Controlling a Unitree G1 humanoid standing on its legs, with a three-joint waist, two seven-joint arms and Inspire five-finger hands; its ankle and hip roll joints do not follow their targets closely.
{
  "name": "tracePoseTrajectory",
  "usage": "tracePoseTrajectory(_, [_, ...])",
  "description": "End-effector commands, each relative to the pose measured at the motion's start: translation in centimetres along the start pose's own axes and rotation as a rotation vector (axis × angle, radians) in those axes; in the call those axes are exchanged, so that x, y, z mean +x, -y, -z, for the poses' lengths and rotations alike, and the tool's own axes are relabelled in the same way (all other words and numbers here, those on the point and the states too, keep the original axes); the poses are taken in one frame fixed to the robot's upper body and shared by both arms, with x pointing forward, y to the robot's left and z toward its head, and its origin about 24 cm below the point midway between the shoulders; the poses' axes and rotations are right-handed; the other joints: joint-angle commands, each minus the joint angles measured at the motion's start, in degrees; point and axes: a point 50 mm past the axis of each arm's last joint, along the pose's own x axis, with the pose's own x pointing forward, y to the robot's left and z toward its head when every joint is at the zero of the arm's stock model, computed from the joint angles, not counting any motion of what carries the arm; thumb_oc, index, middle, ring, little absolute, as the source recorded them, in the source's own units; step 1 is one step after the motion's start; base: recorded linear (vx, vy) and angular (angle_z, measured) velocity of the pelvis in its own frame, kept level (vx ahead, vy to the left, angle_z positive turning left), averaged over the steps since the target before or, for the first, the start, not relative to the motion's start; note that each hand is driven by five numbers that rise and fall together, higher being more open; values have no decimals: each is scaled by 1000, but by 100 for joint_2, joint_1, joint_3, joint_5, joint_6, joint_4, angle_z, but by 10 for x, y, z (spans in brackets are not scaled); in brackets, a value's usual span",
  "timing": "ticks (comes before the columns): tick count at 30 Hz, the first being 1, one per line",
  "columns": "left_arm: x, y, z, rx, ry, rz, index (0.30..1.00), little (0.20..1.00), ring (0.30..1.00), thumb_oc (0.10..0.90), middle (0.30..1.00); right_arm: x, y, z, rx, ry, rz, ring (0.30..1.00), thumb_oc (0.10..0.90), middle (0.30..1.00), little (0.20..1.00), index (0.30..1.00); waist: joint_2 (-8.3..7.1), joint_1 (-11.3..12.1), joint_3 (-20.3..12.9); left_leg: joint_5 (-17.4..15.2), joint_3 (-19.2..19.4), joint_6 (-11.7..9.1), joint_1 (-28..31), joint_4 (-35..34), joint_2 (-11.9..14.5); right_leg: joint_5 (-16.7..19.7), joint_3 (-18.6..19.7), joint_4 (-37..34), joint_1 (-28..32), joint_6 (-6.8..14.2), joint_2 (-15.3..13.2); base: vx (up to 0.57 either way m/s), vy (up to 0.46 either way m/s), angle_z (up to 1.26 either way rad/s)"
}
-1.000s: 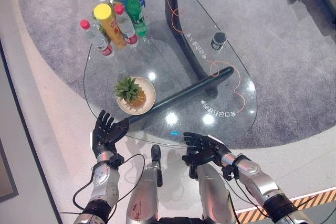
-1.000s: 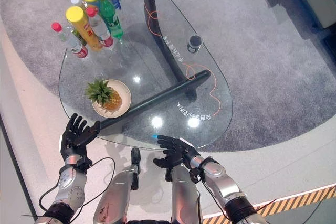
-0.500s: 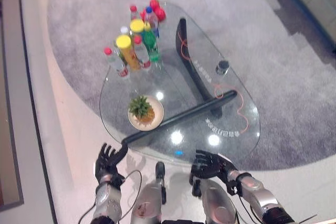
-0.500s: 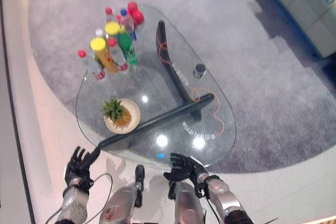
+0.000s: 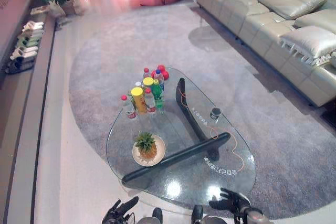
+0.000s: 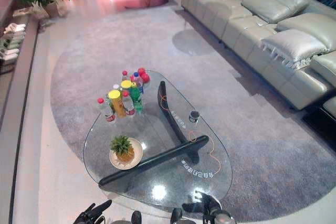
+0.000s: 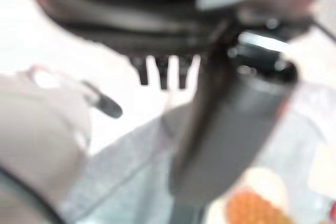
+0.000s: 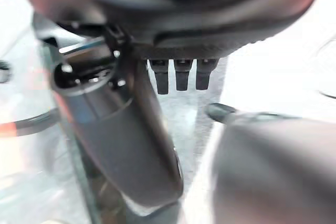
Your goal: Pick up the fruit to the plate
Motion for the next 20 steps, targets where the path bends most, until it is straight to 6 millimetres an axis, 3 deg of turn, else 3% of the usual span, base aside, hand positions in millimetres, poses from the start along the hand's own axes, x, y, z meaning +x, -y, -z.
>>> tracePoseTrajectory(1, [3,4,-15,108,28,-27,900,900,900,800,900,3,0,-19,-14,73,19,900,800,900,900,900,-228,-39,-33,-53,180,-134,83,-122,-304,389,-109,-531,655,209,-143,55,17,-2])
tracePoseTrajectory(3, [3,-4,-11,239,-2,-114,900,900,900,800,900,3,0,-5,-5,9,42,900,800,900,900,900,-226,-49,-110,-49,205,-134,139,-175,-292,408,-92,-564,694,225,-150,66,17,0])
tracePoseTrajectory(9, [2,-9,1,249,-91,-156,900,900,900,800,900,0,5,23,13,-127,101,900,800,900,900,900,-228,-82,-254,-96,257,-133,289,-258,-271,472,-66,-667,797,270,-156,57,13,0])
tracePoseTrajectory(20, [1,-10,6,284,-114,-153,900,900,900,800,900,-1,3,30,-18,-153,93,900,800,900,900,900,-221,-79,-335,-123,248,-121,358,-288,-270,527,-26,-708,834,317,-194,10,1,0])
